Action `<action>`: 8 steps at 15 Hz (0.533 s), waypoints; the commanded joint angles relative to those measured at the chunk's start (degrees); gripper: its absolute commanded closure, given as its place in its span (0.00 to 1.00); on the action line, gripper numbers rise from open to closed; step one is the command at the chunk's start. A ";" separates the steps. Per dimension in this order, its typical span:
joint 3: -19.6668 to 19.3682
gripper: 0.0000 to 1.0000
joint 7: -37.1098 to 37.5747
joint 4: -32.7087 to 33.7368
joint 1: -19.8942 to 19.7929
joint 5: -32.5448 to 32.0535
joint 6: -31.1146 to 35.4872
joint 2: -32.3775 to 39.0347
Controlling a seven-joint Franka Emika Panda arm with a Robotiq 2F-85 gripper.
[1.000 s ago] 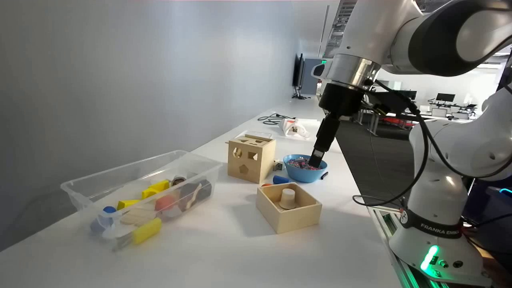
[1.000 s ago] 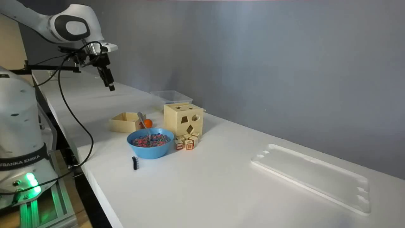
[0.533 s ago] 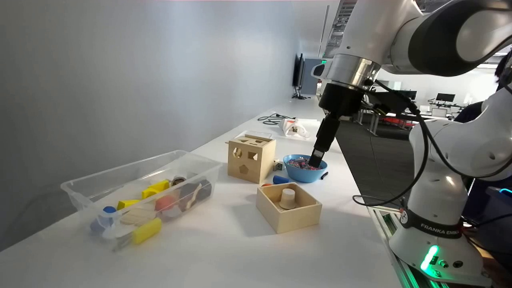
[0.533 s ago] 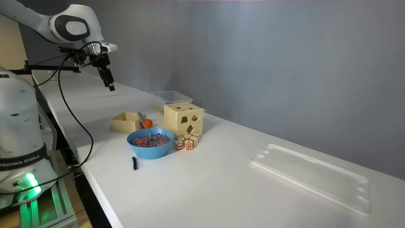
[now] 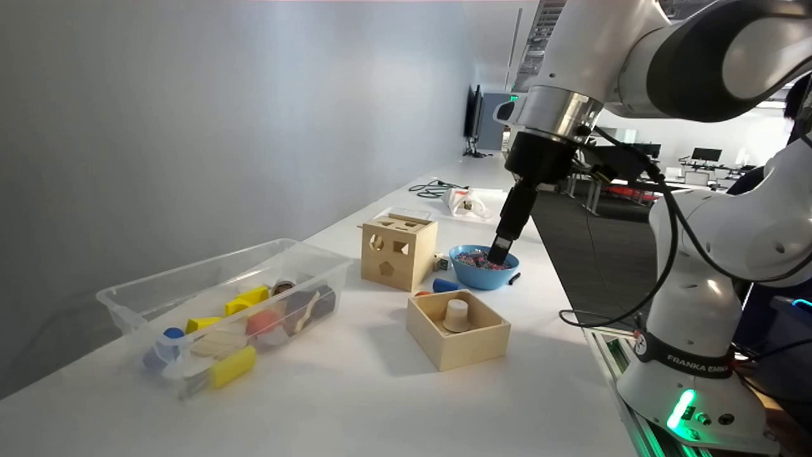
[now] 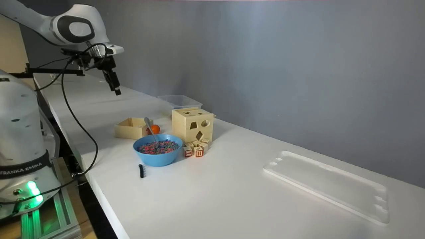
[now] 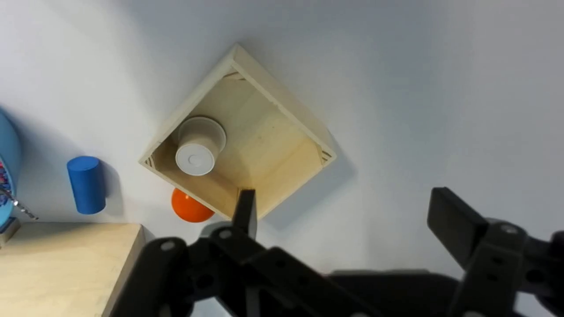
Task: Put the orange ball inside the small wooden box
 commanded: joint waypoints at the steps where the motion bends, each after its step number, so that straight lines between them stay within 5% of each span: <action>1: 0.88 0.00 4.75 0.06 -4.05 -0.57 7.26 3.46; 8: 1.23 0.00 17.05 0.02 -16.64 -3.12 13.64 11.08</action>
